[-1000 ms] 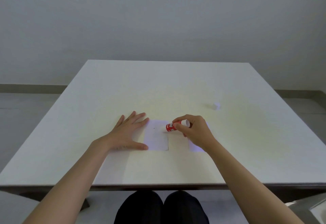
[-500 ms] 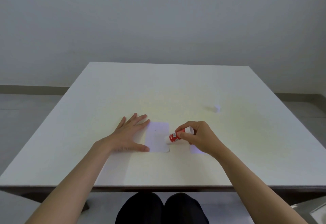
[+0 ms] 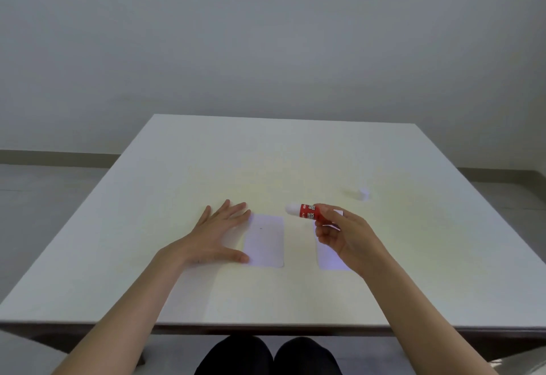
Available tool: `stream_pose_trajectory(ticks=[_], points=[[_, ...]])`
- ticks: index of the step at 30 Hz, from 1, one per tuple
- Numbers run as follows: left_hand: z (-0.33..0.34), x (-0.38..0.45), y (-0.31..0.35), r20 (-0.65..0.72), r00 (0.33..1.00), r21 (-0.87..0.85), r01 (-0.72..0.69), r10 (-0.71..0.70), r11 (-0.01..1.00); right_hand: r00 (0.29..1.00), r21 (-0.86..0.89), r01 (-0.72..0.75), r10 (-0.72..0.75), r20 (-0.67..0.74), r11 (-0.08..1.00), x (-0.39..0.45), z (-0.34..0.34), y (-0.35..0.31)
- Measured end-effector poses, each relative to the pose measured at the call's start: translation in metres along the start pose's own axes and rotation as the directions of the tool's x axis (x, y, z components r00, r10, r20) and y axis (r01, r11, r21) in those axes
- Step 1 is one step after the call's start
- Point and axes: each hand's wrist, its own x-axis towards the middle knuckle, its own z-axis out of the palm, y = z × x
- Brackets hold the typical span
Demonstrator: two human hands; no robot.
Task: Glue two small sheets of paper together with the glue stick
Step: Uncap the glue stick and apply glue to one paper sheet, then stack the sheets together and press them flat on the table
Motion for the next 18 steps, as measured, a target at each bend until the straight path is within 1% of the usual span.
stream_pose_trajectory(ticks=[3,4,6,8,9,10,12,13,15,17,18], points=[[-0.005,-0.004,0.007,-0.015,1.000,-0.155,0.006,-0.008,0.988,0.999,0.031,-0.039,0.039,0.019,0.999,-0.004,0.006,0.004],[-0.007,-0.006,0.013,-0.043,0.999,-0.228,0.007,-0.017,0.974,0.998,0.043,-0.052,0.051,0.034,0.998,-0.006,0.010,0.006],[-0.010,-0.009,0.031,-0.182,0.982,-0.368,-0.020,-0.050,0.930,0.994,0.097,-0.093,0.086,0.074,0.991,-0.010,0.021,0.008],[-0.010,-0.010,0.058,-0.347,0.933,-0.494,-0.101,-0.089,0.864,0.984,0.162,-0.146,0.126,0.127,0.976,-0.013,0.035,0.011],[-0.010,-0.011,0.072,-0.404,0.909,-0.543,-0.151,-0.100,0.826,0.977,0.187,-0.169,0.140,0.160,0.968,-0.014,0.043,0.012],[-0.009,-0.011,0.085,-0.446,0.886,-0.593,-0.190,-0.123,0.783,0.971,0.205,-0.184,0.145,0.191,0.961,-0.014,0.051,0.013],[-0.012,-0.012,0.103,-0.502,0.837,-0.691,-0.237,-0.217,0.683,0.963,0.205,-0.181,0.131,0.234,0.962,-0.013,0.063,0.014],[-0.014,-0.013,0.106,-0.516,0.815,-0.720,-0.246,-0.263,0.649,0.964,0.178,-0.161,0.115,0.240,0.971,-0.012,0.067,0.013],[-0.022,-0.013,0.105,-0.525,0.794,-0.734,-0.242,-0.306,0.634,0.977,0.053,-0.090,0.078,0.200,0.995,-0.011,0.070,0.011],[-0.033,-0.011,0.100,-0.542,0.771,-0.718,-0.219,-0.335,0.661,0.996,-0.127,-0.020,0.031,0.083,0.992,-0.009,0.065,0.009],[-0.040,-0.009,0.094,-0.566,0.745,-0.691,-0.193,-0.354,0.697,1.000,-0.185,-0.001,0.003,0.015,0.983,-0.008,0.059,0.007]])
